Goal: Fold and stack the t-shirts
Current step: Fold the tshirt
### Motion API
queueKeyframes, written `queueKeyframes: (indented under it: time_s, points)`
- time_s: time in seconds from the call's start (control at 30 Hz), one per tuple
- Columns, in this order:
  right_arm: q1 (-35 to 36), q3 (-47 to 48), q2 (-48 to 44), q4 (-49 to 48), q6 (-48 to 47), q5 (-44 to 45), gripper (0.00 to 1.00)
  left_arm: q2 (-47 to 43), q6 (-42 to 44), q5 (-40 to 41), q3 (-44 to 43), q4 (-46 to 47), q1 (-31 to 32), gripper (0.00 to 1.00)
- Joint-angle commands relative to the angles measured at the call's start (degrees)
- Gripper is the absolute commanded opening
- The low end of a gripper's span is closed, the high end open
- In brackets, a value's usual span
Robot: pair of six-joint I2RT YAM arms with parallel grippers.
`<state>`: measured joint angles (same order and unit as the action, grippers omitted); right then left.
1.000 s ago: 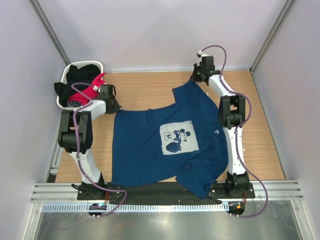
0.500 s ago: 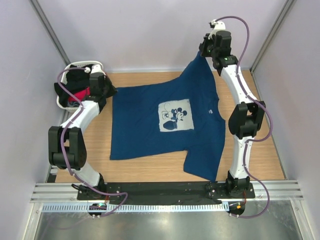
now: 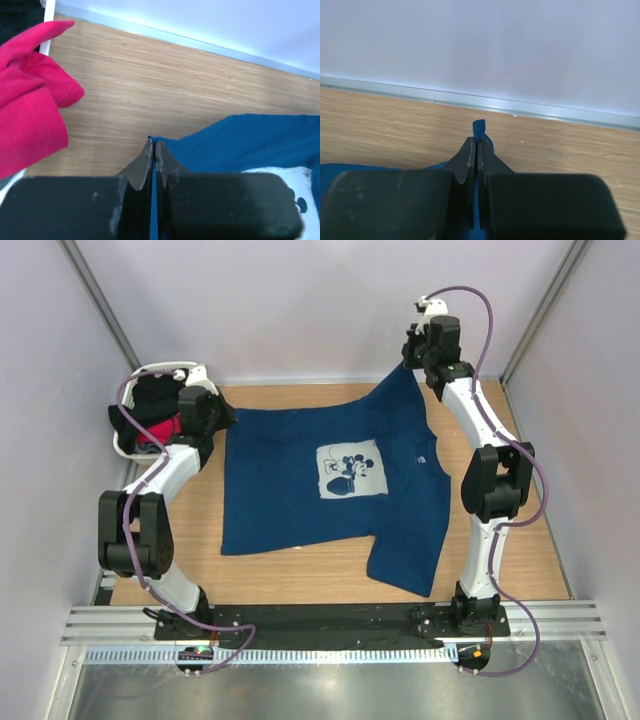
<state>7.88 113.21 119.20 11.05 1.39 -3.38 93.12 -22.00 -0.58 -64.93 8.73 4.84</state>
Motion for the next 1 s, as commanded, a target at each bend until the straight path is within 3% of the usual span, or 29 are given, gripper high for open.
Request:
queueKeyframes:
  time_s: [0.0, 0.3, 0.73, 0.97]
  points:
    - [-0.9, 2.7, 1.1, -4.2, -1.2, -1.3, 0.01, 2.2, 2.8, 0.0, -2.0, 5.1, -0.1, 0.0]
    - [-1.6, 4.8, 2.6, -5.0, -1.0, -4.8, 0.01, 2.6, 5.6, -3.7, -1.6, 6.7, -0.1, 0.0]
    - [-1.7, -12.6, -8.5, -10.8, -5.6, -4.1, 0.01, -0.3, 8.1, -8.6, 4.2, 10.9, -2.9, 0.0]
    - [-3.4, -13.9, -8.8, -10.7, -5.1, -2.7, 0.01, 0.0, 7.9, -10.1, 6.0, 12.1, -4.4, 0.0]
